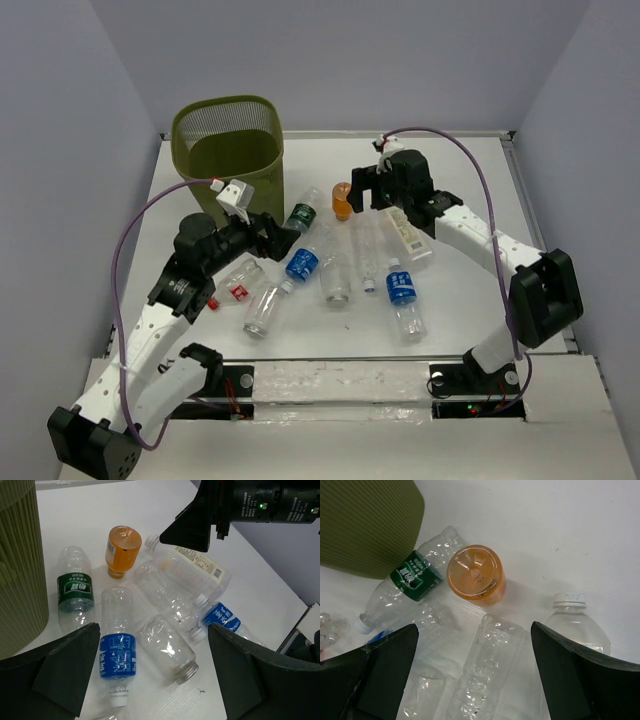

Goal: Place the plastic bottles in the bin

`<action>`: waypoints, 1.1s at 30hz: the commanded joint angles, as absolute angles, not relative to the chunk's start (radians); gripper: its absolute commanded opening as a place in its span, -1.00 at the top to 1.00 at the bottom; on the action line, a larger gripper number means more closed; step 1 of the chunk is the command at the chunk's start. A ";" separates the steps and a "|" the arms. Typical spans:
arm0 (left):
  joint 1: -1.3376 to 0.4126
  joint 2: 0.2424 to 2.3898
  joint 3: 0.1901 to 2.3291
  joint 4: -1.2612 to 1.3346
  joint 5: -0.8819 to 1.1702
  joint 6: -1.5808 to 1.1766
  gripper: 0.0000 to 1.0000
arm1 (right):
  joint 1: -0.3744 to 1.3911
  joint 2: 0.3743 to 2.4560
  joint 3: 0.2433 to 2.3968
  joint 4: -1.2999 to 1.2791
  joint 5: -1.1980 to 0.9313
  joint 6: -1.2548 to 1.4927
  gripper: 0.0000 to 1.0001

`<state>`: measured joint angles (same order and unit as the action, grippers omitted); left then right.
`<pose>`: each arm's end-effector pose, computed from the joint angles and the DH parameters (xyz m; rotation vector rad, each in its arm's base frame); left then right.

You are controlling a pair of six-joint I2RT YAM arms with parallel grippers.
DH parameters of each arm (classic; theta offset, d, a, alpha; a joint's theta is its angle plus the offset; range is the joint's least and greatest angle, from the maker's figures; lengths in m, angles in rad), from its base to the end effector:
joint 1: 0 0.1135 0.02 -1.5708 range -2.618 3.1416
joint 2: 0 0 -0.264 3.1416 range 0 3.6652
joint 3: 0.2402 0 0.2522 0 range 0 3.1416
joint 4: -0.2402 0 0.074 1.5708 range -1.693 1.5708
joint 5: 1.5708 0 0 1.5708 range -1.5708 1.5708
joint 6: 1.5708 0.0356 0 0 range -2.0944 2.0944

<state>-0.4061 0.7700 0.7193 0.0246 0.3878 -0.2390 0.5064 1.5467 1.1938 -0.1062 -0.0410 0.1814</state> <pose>0.1647 -0.0855 0.3420 0.4456 1.5940 -0.8048 0.3163 0.1771 0.3005 -0.3595 2.0308 0.4717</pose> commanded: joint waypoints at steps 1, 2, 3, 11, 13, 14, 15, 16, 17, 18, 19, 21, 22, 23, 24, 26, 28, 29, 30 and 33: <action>-0.413 0.814 0.767 0.008 0.374 -0.284 -0.98 | 0.515 1.601 1.298 -0.136 0.023 0.123 -0.99; -0.413 0.819 0.765 0.002 0.371 -0.285 -0.98 | 0.515 1.617 1.310 -0.141 0.018 0.115 -0.99; -0.413 0.824 0.758 0.002 0.359 -0.293 -0.98 | 0.515 1.650 1.334 -0.153 0.011 0.112 -0.99; -0.413 0.865 0.727 -0.106 0.347 -0.351 -0.98 | 0.515 1.847 1.497 -0.216 -0.058 0.083 -0.99; -0.416 0.890 0.715 -0.106 0.359 -0.371 -0.98 | 0.528 1.877 1.528 -0.232 -0.078 0.072 -0.99; -0.417 0.899 0.706 -0.103 0.377 -0.379 -0.98 | 0.528 1.881 1.531 -0.233 -0.083 0.069 -0.99; -0.420 0.917 0.700 -0.100 0.386 -0.386 -0.98 | 0.537 1.884 1.532 -0.232 -0.084 0.069 -0.99; -0.425 0.925 0.695 -0.095 0.393 -0.394 -0.98 | 0.537 1.887 1.534 -0.232 -0.087 0.068 -0.99; -0.429 0.931 0.687 -0.083 0.397 -0.400 -0.98 | 0.537 1.888 1.535 -0.233 -0.089 0.066 -0.99; -0.439 0.936 0.678 -0.078 0.393 -0.411 -0.98 | 0.537 1.894 1.537 -0.232 -0.090 0.067 -0.99; -0.455 0.948 0.675 -0.075 0.388 -0.414 -0.98 | 0.537 1.899 1.540 -0.233 -0.089 0.064 -0.99; -0.478 0.962 0.670 -0.071 0.365 -0.423 -0.98 | 0.537 1.907 1.543 -0.233 -0.094 0.064 -0.99; -0.506 0.975 0.670 -0.071 0.356 -0.428 -0.98 | 0.537 1.913 1.549 -0.233 -0.092 0.060 -0.99; -0.521 0.983 0.669 -0.068 0.333 -0.431 -0.98 | 0.537 1.919 1.554 -0.233 -0.087 0.058 -0.99; -0.538 0.991 0.669 -0.066 0.319 -0.437 -0.98 | 0.537 1.925 1.558 -0.233 -0.081 0.055 -0.99; -0.590 1.017 0.670 -0.066 0.267 -0.449 -0.98 | 0.537 1.945 1.571 -0.232 -0.057 0.048 -0.94; -0.617 1.043 0.675 -0.071 0.230 -0.457 -0.98 | 0.537 1.959 1.580 -0.235 -0.045 0.041 -0.84; -0.627 1.052 0.676 -0.069 0.215 -0.468 -0.98 | 0.537 1.971 1.586 -0.233 -0.041 0.041 -0.81; -0.649 1.060 0.678 -0.064 0.192 -0.474 -0.97 | 0.537 1.974 1.589 -0.233 -0.040 0.038 -0.78; -0.676 1.103 0.683 -0.055 0.157 -0.494 -0.94 | 0.537 1.982 1.598 -0.232 -0.038 0.041 -0.54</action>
